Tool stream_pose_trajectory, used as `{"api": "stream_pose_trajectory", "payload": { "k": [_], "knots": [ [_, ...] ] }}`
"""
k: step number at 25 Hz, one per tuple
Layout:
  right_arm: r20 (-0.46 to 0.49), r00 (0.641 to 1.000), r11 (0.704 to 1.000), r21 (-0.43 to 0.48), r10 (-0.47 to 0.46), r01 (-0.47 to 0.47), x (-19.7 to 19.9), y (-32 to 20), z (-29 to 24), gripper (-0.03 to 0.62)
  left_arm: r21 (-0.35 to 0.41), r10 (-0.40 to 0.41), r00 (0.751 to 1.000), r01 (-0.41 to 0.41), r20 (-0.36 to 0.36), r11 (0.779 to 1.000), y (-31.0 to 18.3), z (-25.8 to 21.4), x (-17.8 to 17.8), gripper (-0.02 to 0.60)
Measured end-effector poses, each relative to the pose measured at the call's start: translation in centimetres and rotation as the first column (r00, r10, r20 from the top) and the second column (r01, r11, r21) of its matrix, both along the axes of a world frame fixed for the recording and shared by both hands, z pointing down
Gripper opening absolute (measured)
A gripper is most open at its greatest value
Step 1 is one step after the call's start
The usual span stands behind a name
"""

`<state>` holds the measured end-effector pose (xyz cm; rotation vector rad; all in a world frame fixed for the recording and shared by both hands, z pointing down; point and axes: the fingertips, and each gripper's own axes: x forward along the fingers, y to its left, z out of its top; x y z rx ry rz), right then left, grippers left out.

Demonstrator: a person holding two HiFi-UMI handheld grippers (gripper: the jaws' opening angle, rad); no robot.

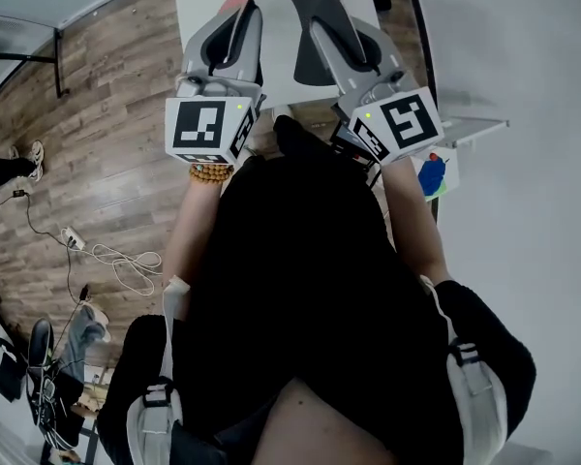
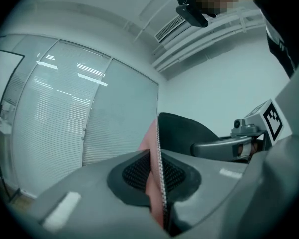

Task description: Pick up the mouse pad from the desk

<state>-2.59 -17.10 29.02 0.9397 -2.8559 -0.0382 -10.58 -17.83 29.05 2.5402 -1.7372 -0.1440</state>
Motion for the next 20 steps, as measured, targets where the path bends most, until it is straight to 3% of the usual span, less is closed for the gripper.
{"api": "stream_pose_trajectory", "payload": {
  "k": [20],
  "knots": [
    [-0.045,0.998,0.999,0.01,0.04,-0.04,0.8,-2.2,1.2,0.038,-0.024,0.031,0.999,-0.031,0.019,0.999,-1.8,0.6,0.0,0.02]
  ]
}}
